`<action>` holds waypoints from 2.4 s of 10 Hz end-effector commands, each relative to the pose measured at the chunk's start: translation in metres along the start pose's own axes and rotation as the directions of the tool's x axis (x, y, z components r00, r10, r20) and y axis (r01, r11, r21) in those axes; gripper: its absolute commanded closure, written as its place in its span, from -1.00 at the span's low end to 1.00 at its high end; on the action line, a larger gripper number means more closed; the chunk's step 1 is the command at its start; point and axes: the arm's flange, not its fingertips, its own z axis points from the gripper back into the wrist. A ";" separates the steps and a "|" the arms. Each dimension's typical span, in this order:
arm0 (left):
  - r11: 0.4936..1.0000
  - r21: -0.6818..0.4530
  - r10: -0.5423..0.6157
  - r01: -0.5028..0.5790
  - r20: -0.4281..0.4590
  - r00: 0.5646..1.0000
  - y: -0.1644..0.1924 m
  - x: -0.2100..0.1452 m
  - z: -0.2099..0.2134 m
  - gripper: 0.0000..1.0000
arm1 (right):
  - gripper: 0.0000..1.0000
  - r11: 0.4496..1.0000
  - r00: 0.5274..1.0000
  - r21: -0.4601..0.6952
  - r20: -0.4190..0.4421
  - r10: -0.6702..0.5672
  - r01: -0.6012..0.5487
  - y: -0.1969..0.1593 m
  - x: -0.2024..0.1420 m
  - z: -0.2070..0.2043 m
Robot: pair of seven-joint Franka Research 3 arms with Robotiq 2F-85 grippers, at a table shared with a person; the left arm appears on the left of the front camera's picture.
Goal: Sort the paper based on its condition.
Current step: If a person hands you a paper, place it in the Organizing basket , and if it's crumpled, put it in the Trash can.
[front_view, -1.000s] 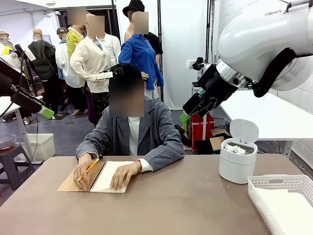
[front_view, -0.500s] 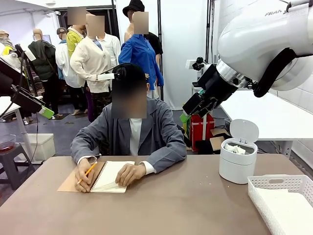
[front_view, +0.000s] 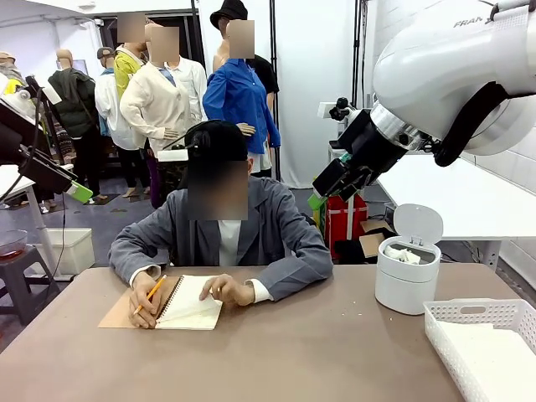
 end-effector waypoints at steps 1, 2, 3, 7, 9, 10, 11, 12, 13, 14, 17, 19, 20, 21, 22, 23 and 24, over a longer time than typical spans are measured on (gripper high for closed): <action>1.000 0.005 0.001 -0.001 0.003 1.000 0.001 0.000 0.000 -1.00 | -1.00 1.000 1.000 0.004 0.002 -0.006 0.006 0.001 0.000 0.000; 1.000 0.005 0.001 -0.001 0.003 1.000 0.001 0.000 0.000 -1.00 | -1.00 1.000 1.000 0.004 0.002 -0.006 0.006 0.001 0.000 0.000; 1.000 0.005 0.001 -0.001 0.003 1.000 0.001 0.000 0.000 -1.00 | -1.00 1.000 1.000 0.004 0.002 -0.006 0.006 0.001 0.000 0.000; 1.000 0.005 0.001 -0.001 0.003 1.000 0.001 0.000 0.000 -1.00 | -1.00 1.000 1.000 0.004 0.002 -0.006 0.006 0.001 0.000 0.000; 1.000 0.005 0.001 -0.001 0.003 1.000 0.001 0.000 0.000 -1.00 | -1.00 1.000 1.000 0.004 0.002 -0.006 0.006 0.001 0.000 0.000; 1.000 0.005 0.001 -0.001 0.003 1.000 0.001 0.000 0.000 -1.00 | -1.00 1.000 1.000 0.004 0.002 -0.006 0.006 0.001 0.000 0.000; 1.000 0.005 0.001 -0.001 0.003 1.000 0.001 0.000 0.000 -1.00 | -1.00 1.000 1.000 0.004 0.002 -0.006 0.006 0.001 0.000 0.000; 1.000 0.005 0.001 -0.001 0.003 1.000 0.001 0.000 0.000 -1.00 | -1.00 1.000 1.000 0.004 0.002 -0.006 0.006 0.001 0.000 0.000; 1.000 0.005 0.001 -0.001 0.003 1.000 0.001 0.000 0.000 -1.00 | -1.00 1.000 1.000 0.004 0.002 -0.006 0.006 0.001 0.000 0.000; 1.000 0.005 0.001 -0.001 0.003 1.000 0.001 0.000 0.000 -1.00 | -1.00 1.000 1.000 0.004 0.002 -0.006 0.006 0.001 0.000 0.000; 1.000 0.005 0.001 -0.001 0.003 1.000 0.001 0.000 0.000 -1.00 | -1.00 1.000 1.000 0.004 0.002 -0.006 0.006 0.001 0.000 0.000; 1.000 0.005 0.001 -0.001 0.003 1.000 0.001 0.000 0.000 -1.00 | -1.00 1.000 1.000 0.004 0.002 -0.006 0.006 0.001 0.000 0.000; 1.000 0.005 0.001 -0.001 0.003 1.000 0.001 0.000 0.000 -1.00 | -1.00 1.000 1.000 0.004 0.002 -0.006 0.006 0.001 0.000 0.000; 1.000 0.005 0.001 -0.001 0.003 1.000 0.001 0.000 0.000 -1.00 | -1.00 1.000 1.000 0.004 0.002 -0.006 0.006 0.001 0.000 0.000; 1.000 0.005 0.001 -0.001 0.003 1.000 0.001 0.000 0.000 -1.00 | -1.00 1.000 1.000 0.004 0.002 -0.006 0.006 0.001 0.000 0.000; 1.000 0.005 0.001 -0.001 0.003 1.000 0.001 0.000 0.000 -1.00 | -1.00 1.000 1.000 0.004 0.002 -0.006 0.006 0.001 0.000 0.000; 1.000 0.005 0.001 -0.001 0.003 1.000 0.001 0.000 0.000 -1.00 | -1.00 1.000 1.000 0.004 0.002 -0.006 0.006 0.001 0.000 0.000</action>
